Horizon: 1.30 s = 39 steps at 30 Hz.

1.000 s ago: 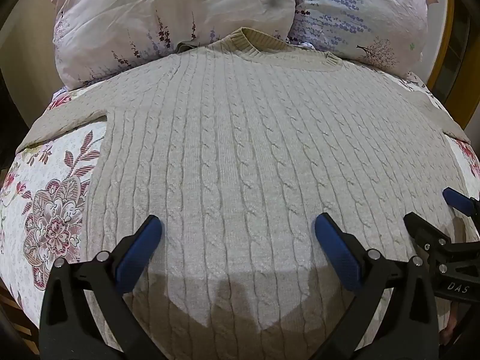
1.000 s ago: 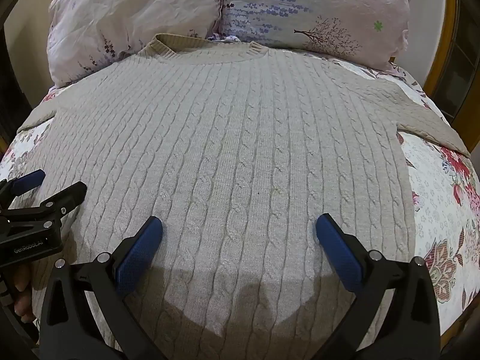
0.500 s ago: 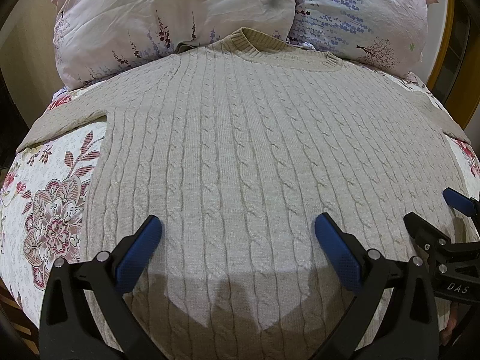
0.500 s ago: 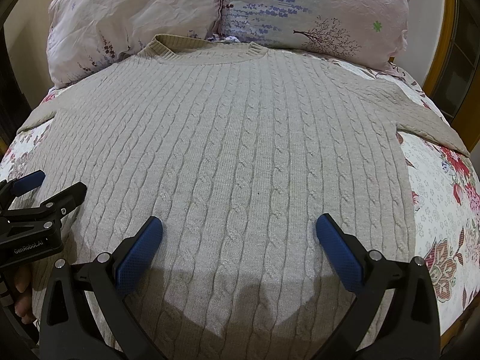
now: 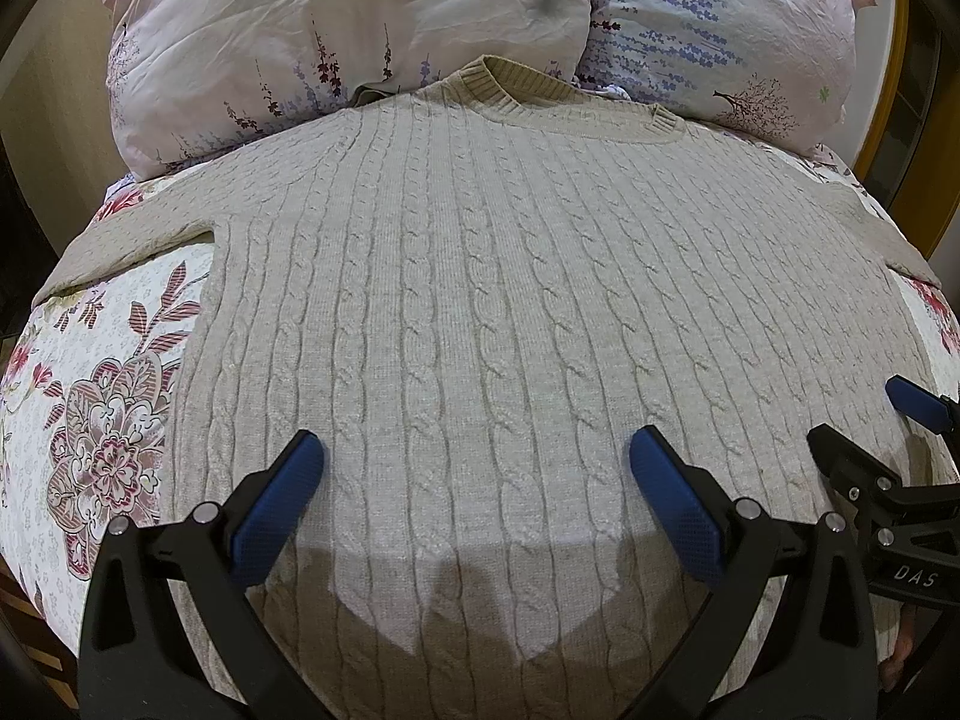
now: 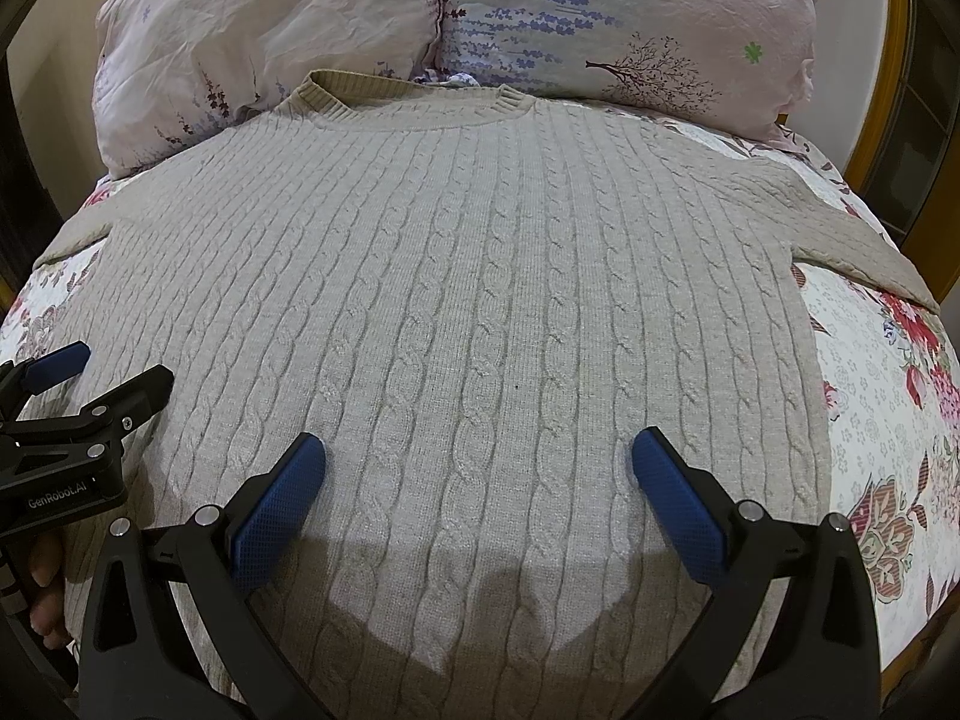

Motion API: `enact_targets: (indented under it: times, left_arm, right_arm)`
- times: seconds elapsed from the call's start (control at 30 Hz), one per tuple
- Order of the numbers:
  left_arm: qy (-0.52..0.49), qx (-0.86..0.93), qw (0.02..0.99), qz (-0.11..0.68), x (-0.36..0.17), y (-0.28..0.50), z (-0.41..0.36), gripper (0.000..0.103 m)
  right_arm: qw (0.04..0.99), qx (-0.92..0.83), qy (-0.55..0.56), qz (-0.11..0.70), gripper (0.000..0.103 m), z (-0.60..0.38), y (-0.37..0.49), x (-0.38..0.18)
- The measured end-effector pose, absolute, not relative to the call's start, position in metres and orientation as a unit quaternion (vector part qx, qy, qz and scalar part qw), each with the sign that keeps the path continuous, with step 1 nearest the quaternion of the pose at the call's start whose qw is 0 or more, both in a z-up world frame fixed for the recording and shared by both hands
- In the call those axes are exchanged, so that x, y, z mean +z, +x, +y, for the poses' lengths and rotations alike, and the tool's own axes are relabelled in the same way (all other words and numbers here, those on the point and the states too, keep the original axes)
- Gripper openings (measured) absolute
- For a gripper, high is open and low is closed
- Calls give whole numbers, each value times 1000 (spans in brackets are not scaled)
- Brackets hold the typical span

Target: Fold small clothes

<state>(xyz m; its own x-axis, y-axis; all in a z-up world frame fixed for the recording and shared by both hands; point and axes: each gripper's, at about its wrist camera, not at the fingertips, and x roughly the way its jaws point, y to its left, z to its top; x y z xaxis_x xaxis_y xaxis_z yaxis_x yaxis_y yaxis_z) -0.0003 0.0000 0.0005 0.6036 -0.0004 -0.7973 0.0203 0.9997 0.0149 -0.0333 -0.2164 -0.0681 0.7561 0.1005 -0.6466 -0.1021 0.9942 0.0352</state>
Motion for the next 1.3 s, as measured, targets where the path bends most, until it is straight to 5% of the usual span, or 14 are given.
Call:
enact_targets:
  times: [1.3]
  left_arm:
    - [11, -8, 894, 448, 1, 0, 1, 101]
  right_arm:
    - [930, 64, -8, 361, 102, -216, -28, -68]
